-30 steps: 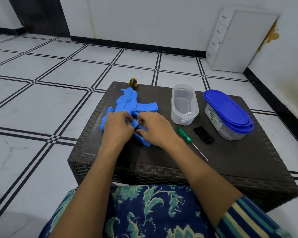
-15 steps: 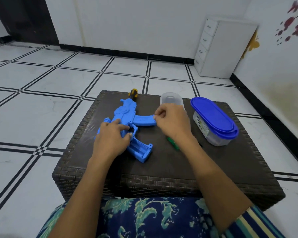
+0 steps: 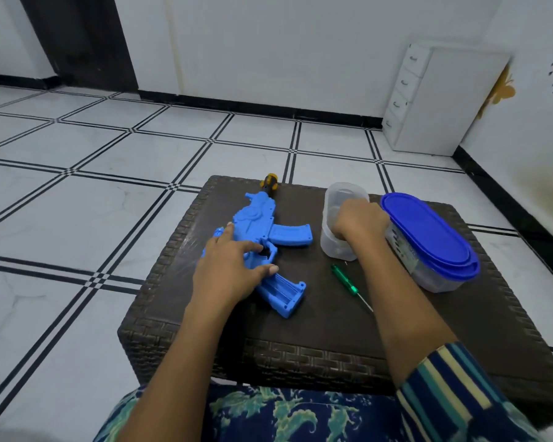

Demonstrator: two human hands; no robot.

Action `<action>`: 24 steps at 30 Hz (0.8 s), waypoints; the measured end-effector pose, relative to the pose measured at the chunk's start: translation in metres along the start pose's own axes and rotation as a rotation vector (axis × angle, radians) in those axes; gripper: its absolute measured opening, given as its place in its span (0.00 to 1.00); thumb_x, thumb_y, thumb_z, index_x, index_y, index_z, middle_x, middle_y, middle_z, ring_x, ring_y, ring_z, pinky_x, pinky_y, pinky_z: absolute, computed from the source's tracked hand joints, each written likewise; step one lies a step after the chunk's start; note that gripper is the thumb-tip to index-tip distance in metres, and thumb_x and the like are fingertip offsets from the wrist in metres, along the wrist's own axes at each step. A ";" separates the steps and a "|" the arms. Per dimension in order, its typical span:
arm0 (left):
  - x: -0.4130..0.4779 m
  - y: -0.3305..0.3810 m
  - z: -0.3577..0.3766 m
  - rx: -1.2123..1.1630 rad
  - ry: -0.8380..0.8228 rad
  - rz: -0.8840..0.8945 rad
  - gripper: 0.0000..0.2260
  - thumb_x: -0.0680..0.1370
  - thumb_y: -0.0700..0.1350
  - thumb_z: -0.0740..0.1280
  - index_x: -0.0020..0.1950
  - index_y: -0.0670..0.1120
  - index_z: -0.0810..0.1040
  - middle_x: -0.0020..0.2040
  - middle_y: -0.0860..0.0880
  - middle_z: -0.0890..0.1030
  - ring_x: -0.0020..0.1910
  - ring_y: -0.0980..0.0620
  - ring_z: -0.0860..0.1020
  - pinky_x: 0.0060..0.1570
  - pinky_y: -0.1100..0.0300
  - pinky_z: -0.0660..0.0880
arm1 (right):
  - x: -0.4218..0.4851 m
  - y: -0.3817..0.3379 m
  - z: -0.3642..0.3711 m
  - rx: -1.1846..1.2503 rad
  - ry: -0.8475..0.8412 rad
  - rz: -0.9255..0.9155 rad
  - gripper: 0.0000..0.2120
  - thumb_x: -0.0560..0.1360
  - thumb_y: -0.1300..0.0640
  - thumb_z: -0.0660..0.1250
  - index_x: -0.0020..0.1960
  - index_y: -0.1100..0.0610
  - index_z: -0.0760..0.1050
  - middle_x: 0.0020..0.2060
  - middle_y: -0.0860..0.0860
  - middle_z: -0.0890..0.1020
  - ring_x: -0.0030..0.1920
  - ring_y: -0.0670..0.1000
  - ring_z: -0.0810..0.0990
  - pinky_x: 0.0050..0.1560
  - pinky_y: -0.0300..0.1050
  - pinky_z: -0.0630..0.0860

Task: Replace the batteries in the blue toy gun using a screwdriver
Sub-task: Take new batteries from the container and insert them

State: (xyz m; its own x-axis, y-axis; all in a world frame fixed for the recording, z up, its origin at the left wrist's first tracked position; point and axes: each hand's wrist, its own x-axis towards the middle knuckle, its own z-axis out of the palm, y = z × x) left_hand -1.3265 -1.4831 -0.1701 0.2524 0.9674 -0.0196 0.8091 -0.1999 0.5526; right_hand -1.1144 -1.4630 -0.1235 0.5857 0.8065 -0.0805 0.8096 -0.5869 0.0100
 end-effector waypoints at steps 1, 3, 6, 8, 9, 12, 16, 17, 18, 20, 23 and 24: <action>0.000 -0.001 0.000 0.002 -0.002 -0.004 0.24 0.70 0.62 0.72 0.65 0.60 0.77 0.80 0.49 0.53 0.78 0.45 0.54 0.70 0.45 0.61 | 0.000 0.000 0.001 0.005 -0.003 -0.004 0.15 0.80 0.55 0.61 0.64 0.60 0.73 0.57 0.57 0.78 0.59 0.55 0.75 0.47 0.46 0.66; -0.001 -0.001 0.000 0.008 0.001 -0.003 0.24 0.70 0.62 0.72 0.64 0.60 0.77 0.80 0.50 0.53 0.77 0.46 0.54 0.70 0.45 0.62 | 0.002 0.002 0.003 0.004 0.005 -0.011 0.14 0.80 0.56 0.62 0.62 0.60 0.73 0.51 0.57 0.77 0.54 0.54 0.76 0.47 0.45 0.67; -0.002 0.000 0.000 0.001 0.020 -0.003 0.23 0.70 0.62 0.72 0.64 0.60 0.78 0.80 0.51 0.54 0.77 0.47 0.55 0.69 0.46 0.63 | 0.006 0.003 0.004 0.015 0.032 -0.028 0.13 0.80 0.58 0.61 0.63 0.61 0.73 0.55 0.57 0.78 0.57 0.55 0.76 0.47 0.45 0.67; -0.002 0.000 0.000 0.002 0.022 -0.003 0.23 0.70 0.62 0.72 0.63 0.60 0.77 0.80 0.50 0.54 0.77 0.47 0.55 0.69 0.46 0.63 | 0.006 0.004 0.006 0.045 0.053 -0.055 0.13 0.80 0.58 0.61 0.63 0.61 0.73 0.57 0.58 0.79 0.59 0.57 0.77 0.48 0.46 0.69; -0.001 -0.001 0.000 0.004 0.020 -0.004 0.23 0.70 0.62 0.72 0.63 0.60 0.77 0.80 0.50 0.54 0.77 0.47 0.55 0.69 0.45 0.63 | 0.007 0.005 0.007 0.080 0.071 -0.061 0.13 0.79 0.59 0.62 0.62 0.62 0.73 0.57 0.58 0.79 0.58 0.57 0.77 0.48 0.46 0.71; 0.000 -0.001 0.000 -0.003 0.017 -0.010 0.23 0.69 0.62 0.73 0.63 0.59 0.78 0.80 0.50 0.54 0.77 0.47 0.55 0.69 0.45 0.63 | 0.013 0.014 0.005 0.287 0.149 -0.066 0.11 0.74 0.63 0.66 0.56 0.63 0.77 0.48 0.58 0.81 0.49 0.57 0.81 0.41 0.46 0.76; 0.002 0.000 0.000 0.003 0.017 -0.021 0.24 0.69 0.61 0.74 0.63 0.59 0.78 0.80 0.49 0.54 0.77 0.46 0.54 0.70 0.46 0.62 | -0.006 0.026 -0.027 0.733 0.172 -0.169 0.08 0.71 0.68 0.68 0.48 0.60 0.81 0.44 0.53 0.82 0.43 0.53 0.80 0.36 0.42 0.77; 0.003 0.000 0.000 -0.001 0.015 -0.025 0.24 0.69 0.61 0.74 0.64 0.59 0.78 0.80 0.49 0.55 0.77 0.46 0.54 0.70 0.46 0.61 | -0.017 0.028 -0.035 0.894 0.129 -0.220 0.09 0.70 0.69 0.69 0.47 0.59 0.82 0.43 0.53 0.83 0.42 0.51 0.82 0.37 0.41 0.80; 0.003 0.000 0.000 -0.007 0.014 -0.027 0.24 0.69 0.61 0.74 0.64 0.58 0.78 0.80 0.49 0.56 0.77 0.46 0.55 0.70 0.45 0.61 | -0.030 0.028 -0.043 1.052 0.051 -0.272 0.10 0.69 0.69 0.70 0.46 0.59 0.83 0.41 0.53 0.85 0.41 0.49 0.83 0.40 0.40 0.82; 0.003 0.000 0.000 -0.024 0.010 -0.025 0.24 0.69 0.60 0.74 0.64 0.58 0.78 0.79 0.48 0.58 0.77 0.45 0.55 0.72 0.45 0.61 | -0.052 0.029 -0.048 1.309 -0.165 -0.350 0.08 0.70 0.71 0.70 0.46 0.61 0.83 0.39 0.54 0.85 0.39 0.48 0.82 0.41 0.37 0.81; 0.003 -0.001 -0.001 -0.045 -0.005 -0.019 0.23 0.70 0.59 0.74 0.64 0.57 0.77 0.78 0.47 0.59 0.77 0.45 0.56 0.72 0.45 0.61 | -0.077 0.032 -0.031 1.459 -0.366 -0.325 0.05 0.73 0.71 0.68 0.46 0.65 0.82 0.37 0.57 0.84 0.36 0.50 0.81 0.37 0.36 0.80; 0.005 -0.002 -0.001 -0.051 -0.013 -0.013 0.23 0.70 0.59 0.74 0.65 0.57 0.77 0.78 0.47 0.60 0.77 0.45 0.55 0.72 0.45 0.61 | -0.083 0.034 -0.020 1.436 -0.378 -0.310 0.04 0.73 0.71 0.69 0.47 0.67 0.81 0.37 0.59 0.83 0.36 0.51 0.81 0.37 0.37 0.81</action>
State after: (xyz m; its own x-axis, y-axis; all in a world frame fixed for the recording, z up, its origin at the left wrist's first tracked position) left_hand -1.3275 -1.4778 -0.1703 0.2495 0.9676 -0.0379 0.7843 -0.1790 0.5939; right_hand -1.1344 -1.5485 -0.0969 0.1797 0.9735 -0.1418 0.0410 -0.1515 -0.9876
